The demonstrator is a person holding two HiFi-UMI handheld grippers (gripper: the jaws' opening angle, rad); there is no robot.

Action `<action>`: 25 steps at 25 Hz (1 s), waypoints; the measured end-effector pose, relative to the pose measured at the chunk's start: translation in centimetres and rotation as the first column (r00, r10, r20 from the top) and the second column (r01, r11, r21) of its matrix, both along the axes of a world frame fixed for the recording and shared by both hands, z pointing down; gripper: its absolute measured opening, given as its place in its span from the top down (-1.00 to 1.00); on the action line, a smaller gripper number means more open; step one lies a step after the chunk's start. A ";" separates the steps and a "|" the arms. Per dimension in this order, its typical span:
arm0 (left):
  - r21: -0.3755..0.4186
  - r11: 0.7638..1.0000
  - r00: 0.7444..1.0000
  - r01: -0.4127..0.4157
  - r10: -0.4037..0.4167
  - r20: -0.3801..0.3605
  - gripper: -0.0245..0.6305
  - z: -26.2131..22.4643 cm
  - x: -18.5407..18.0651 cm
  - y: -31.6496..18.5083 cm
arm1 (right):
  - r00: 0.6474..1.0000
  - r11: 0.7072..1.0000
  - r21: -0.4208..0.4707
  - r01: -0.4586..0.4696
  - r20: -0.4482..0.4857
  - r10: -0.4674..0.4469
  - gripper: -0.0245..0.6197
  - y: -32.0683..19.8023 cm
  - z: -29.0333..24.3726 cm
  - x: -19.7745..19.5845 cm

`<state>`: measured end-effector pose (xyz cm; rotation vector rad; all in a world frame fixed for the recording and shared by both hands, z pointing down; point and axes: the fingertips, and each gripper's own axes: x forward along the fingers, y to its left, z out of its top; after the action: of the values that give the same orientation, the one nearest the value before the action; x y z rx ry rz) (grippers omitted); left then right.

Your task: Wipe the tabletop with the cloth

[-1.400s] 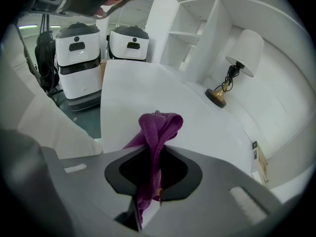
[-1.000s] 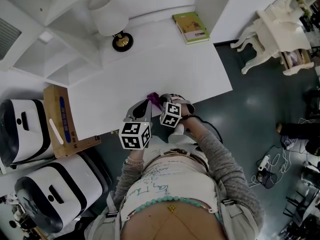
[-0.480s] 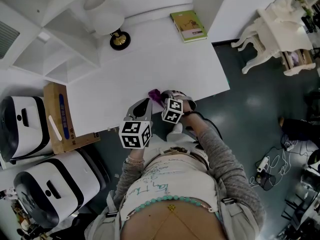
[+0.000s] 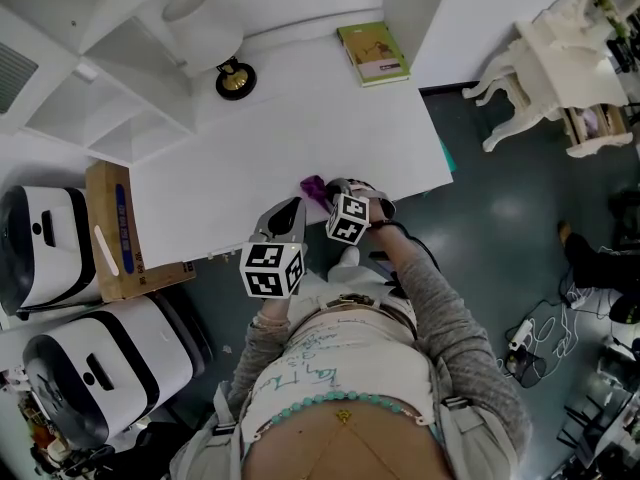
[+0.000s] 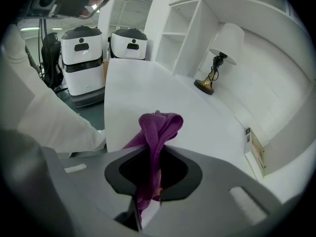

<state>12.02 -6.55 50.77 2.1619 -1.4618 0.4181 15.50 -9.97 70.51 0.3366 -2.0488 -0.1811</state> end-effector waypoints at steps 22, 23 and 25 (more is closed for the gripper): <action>0.008 0.999 1.000 0.031 -0.031 -0.008 0.92 0.0 1.3 -1.4 | 1.000 0.999 -0.023 -0.025 -0.014 0.025 0.70 -1.7 0.2 4.3; 0.006 1.000 1.000 0.027 -0.027 -0.009 0.92 0.1 1.5 -1.5 | 0.999 0.999 -0.022 -0.028 -0.016 0.028 0.69 -1.8 0.2 4.5; 0.004 1.000 1.000 0.019 -0.019 -0.010 0.92 0.1 1.8 -1.6 | 0.999 0.999 -0.022 -0.037 -0.014 0.037 0.69 -1.9 0.2 4.9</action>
<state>13.83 -8.11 50.87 2.1480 -1.4780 0.3977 20.36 -11.88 70.74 0.3584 -2.0278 -0.1375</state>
